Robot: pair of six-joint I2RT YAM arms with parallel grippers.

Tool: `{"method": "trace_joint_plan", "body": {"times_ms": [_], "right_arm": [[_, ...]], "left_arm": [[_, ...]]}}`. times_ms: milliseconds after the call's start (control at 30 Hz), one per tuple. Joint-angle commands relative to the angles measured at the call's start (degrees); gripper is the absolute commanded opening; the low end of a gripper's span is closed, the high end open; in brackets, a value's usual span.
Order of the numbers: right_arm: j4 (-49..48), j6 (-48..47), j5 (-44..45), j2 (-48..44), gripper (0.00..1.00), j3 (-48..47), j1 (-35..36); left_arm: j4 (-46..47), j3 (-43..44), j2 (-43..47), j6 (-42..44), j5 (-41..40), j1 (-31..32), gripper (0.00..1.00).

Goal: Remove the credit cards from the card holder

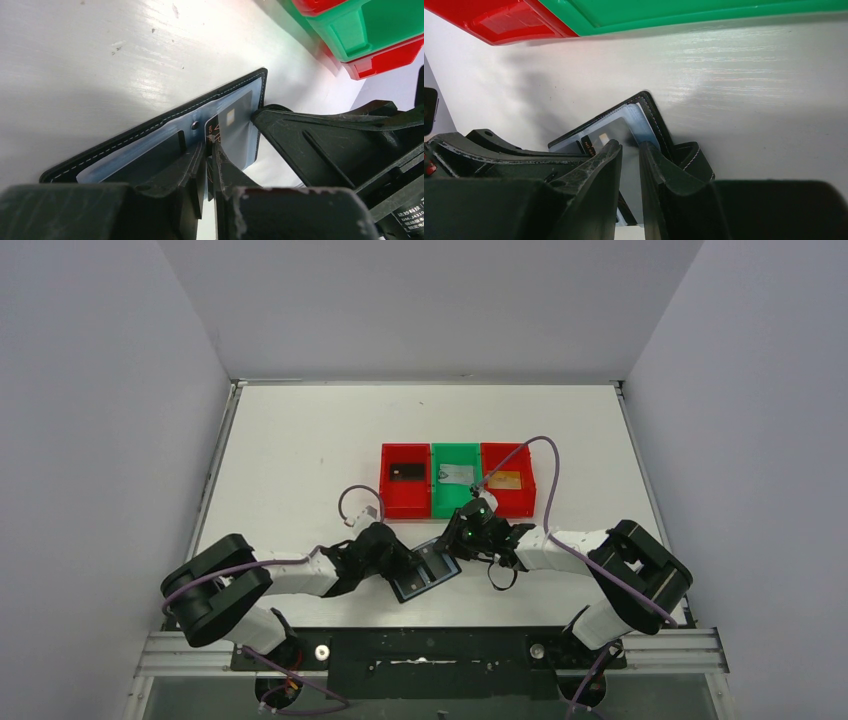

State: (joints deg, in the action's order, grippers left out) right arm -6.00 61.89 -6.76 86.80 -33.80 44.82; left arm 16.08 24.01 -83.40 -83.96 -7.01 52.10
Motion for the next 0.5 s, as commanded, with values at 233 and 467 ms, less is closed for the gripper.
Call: {"method": "trace_joint_plan", "body": {"times_ms": [233, 467], "right_arm": [[6.38, -1.33, 1.42, 2.1, 0.23, 1.72, 0.29], [6.73, -0.89, 2.31, 2.12, 0.23, 1.69, 0.27]], "left_arm": [[3.0, -2.53, 0.56, 0.42, -3.01, 0.46, 0.0], [0.21, -6.19, 7.52, 0.05, -1.19, 0.47, 0.0]]}}
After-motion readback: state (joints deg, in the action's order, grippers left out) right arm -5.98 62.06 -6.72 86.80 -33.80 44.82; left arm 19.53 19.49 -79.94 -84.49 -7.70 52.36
